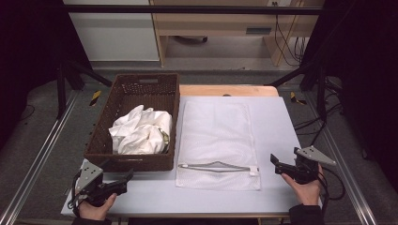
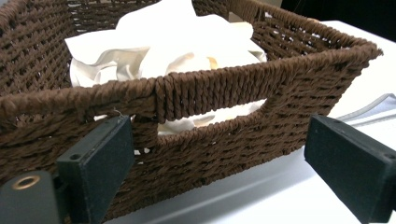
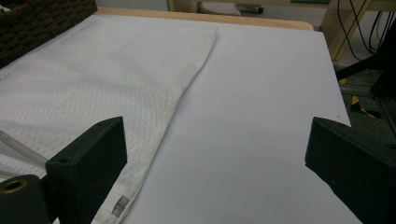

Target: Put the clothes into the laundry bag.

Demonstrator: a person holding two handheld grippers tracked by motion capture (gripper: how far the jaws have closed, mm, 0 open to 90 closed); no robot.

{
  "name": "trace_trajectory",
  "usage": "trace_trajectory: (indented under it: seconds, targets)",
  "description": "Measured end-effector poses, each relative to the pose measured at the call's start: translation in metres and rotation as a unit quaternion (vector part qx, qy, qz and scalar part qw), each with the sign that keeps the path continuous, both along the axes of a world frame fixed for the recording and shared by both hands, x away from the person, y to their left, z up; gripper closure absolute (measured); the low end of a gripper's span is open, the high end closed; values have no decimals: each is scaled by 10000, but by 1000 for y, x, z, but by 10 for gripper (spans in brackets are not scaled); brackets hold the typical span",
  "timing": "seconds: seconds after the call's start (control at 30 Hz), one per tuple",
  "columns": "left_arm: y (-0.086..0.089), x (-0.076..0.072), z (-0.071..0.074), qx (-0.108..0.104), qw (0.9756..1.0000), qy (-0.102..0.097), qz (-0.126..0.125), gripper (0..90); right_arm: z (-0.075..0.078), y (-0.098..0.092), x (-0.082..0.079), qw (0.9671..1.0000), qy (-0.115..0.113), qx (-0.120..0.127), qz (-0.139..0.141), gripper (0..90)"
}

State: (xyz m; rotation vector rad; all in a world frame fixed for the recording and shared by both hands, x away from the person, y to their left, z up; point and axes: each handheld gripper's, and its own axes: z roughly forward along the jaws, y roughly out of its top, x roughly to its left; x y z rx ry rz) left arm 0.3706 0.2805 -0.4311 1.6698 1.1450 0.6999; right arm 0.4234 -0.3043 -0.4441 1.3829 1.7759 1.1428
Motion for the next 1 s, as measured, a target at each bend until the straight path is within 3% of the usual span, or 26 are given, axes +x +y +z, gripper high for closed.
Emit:
trace_trajectory:
  seconds: [0.2, 0.47, 0.73, 1.0]
  targets:
    - [-2, -2, 13, 46, 9998, -171, 71, 84, -2, 2, 1, 10000, 49, -2, 27, 58]
    - [0, 1, 28, -57, 9998, -179, -7, 84, 4, 3, -1, 10000, 30, 19, 34, 56]
    - [5, 12, 39, -138, 9997, -184, 29, 83, 5, 4, 0, 10000, 8, -17, 22, 54]
    - [6, 25, 56, -89, 9996, -258, 54, 92, 4, 8, 1, 9999, 41, -67, 66, 54]
